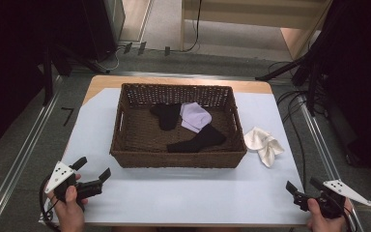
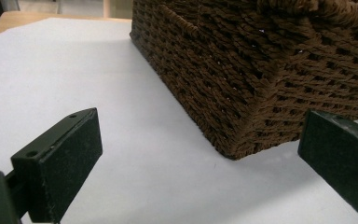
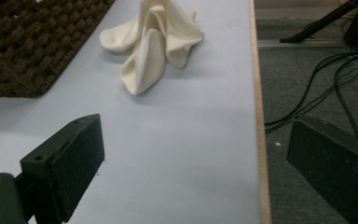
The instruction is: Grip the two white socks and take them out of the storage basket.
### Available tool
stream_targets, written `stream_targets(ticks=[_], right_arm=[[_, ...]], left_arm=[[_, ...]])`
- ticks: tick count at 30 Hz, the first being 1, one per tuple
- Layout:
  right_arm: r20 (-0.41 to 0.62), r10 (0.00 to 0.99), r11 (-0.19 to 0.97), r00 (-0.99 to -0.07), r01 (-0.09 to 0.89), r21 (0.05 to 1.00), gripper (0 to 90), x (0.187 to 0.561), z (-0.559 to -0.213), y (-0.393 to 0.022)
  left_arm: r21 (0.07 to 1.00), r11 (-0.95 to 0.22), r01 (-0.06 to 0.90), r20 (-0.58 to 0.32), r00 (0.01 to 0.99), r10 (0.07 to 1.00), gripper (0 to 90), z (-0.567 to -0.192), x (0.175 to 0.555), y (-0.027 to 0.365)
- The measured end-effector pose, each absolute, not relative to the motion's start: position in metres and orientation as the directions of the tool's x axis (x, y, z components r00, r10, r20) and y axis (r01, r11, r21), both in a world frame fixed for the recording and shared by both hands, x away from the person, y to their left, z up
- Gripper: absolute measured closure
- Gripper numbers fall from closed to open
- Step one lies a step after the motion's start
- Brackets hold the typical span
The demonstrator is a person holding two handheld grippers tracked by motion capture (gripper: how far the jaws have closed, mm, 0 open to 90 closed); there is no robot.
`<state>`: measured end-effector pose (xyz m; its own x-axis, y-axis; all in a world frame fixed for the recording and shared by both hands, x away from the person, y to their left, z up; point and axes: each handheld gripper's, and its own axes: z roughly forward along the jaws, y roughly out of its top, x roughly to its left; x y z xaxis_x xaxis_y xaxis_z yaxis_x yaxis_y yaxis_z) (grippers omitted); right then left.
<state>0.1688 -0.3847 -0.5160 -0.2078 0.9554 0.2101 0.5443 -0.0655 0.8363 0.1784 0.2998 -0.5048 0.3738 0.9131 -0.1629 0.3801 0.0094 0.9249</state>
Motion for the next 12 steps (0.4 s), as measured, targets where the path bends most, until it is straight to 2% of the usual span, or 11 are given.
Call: stream_targets(ticks=[6, 9, 12], right_arm=[[0.2, 0.953, -0.05, -0.226, 0.533, 0.845, 7.5, 0.1672, -0.522, -0.3792], [0.231, 0.948, -0.087, -0.219, 0.522, 0.849, 13.0, 0.165, -0.5223, -0.3809], [0.232, 0.949, -0.089, -0.214, 0.525, 0.847, 14.2, 0.1651, -0.5229, -0.3813]], left_arm=[[0.927, 0.01, 0.375, -0.16, 0.373, 0.914, 0.5, -0.505, 0.1783, 0.2995], [0.929, 0.012, 0.37, -0.159, 0.37, 0.915, 0.5, -0.505, 0.178, 0.2996], [0.926, 0.011, 0.377, -0.161, 0.37, 0.915, 0.5, -0.505, 0.1784, 0.2998]])
